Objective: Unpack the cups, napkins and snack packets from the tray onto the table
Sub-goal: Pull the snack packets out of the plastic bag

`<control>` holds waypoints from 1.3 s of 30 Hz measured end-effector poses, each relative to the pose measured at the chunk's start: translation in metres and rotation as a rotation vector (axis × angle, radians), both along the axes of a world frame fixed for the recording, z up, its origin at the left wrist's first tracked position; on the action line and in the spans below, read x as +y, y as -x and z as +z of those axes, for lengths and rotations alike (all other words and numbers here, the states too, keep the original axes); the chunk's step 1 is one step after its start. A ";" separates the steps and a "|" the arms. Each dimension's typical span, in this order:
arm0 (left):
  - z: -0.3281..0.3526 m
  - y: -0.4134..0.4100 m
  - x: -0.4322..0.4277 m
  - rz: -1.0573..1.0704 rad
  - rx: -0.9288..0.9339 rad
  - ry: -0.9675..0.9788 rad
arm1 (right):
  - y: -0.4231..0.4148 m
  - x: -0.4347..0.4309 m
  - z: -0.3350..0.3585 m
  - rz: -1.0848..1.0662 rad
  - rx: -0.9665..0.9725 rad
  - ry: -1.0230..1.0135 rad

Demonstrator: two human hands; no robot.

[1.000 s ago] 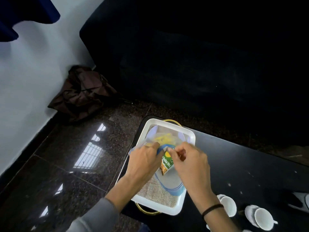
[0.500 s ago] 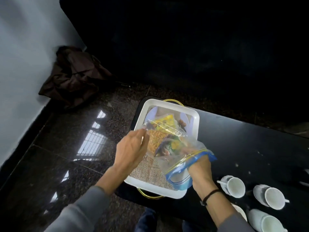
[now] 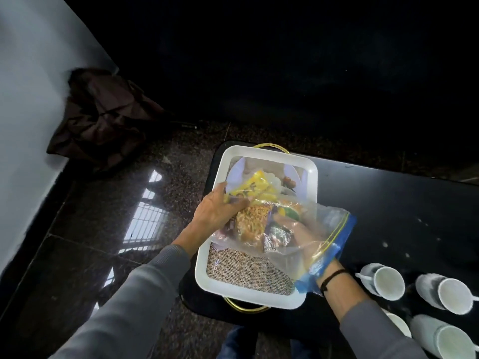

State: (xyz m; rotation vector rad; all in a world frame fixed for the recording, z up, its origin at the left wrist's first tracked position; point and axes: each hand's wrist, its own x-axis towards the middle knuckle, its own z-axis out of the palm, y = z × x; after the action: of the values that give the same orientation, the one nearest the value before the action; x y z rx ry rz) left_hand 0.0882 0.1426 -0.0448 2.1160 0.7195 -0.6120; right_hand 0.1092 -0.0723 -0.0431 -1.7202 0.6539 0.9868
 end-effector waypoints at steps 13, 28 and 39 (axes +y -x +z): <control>-0.016 0.022 -0.036 0.508 -0.102 0.438 | -0.016 0.007 0.039 -0.012 -0.189 -0.356; -0.002 0.053 -0.004 0.830 -0.337 0.363 | -0.041 -0.051 0.093 0.281 -0.298 0.113; 0.002 0.076 -0.005 0.868 -0.308 0.342 | -0.052 -0.086 0.129 -0.082 -0.455 0.200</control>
State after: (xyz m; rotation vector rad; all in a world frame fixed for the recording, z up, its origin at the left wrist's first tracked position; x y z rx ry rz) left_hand 0.0124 0.1371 -0.0433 1.3474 1.1453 0.0699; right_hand 0.1607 -0.1587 0.0859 -1.9891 0.5288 0.4563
